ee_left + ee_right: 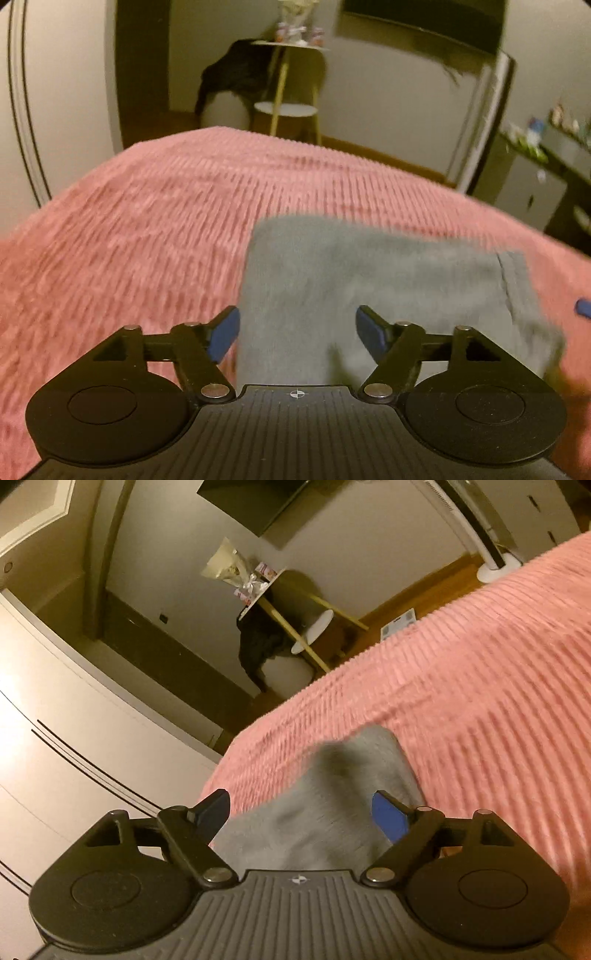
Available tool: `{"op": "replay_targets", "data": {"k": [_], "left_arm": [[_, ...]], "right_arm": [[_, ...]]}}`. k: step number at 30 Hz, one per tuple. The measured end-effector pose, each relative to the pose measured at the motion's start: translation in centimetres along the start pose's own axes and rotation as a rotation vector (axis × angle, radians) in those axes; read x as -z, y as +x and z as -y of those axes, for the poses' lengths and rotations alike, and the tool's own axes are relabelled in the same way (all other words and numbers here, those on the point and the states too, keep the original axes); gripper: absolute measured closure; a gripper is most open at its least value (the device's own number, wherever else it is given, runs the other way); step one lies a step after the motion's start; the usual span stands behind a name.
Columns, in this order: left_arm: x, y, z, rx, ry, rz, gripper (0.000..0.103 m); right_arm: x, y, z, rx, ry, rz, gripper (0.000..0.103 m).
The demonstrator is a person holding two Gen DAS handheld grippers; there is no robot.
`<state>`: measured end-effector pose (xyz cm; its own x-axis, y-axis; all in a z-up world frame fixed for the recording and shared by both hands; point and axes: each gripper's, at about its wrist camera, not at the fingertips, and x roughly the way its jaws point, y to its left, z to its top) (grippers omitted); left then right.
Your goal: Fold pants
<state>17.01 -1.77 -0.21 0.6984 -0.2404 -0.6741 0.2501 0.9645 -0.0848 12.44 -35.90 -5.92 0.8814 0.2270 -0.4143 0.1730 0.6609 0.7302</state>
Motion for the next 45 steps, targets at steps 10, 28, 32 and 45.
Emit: {"op": "replay_targets", "data": {"k": [10,28,32,45], "left_arm": [[8.3,-2.0,-1.6,0.014,-0.223,-0.048,0.019],[8.5,-2.9,-1.3,-0.119,-0.195,-0.131,0.005],[8.8,-3.1,-1.0,-0.158,-0.135,-0.167,0.003],[12.2,-7.8,-0.7,-0.144,-0.107,-0.103,0.002]], "right_arm": [[5.5,3.2,3.4,0.025,0.221,-0.068,0.038],[7.7,4.2,-0.7,0.290,-0.166,-0.008,0.059],[9.1,1.6,-0.8,0.321,-0.160,0.006,0.053],[14.0,-2.5,-7.4,0.331,-0.455,-0.060,0.004]]}}
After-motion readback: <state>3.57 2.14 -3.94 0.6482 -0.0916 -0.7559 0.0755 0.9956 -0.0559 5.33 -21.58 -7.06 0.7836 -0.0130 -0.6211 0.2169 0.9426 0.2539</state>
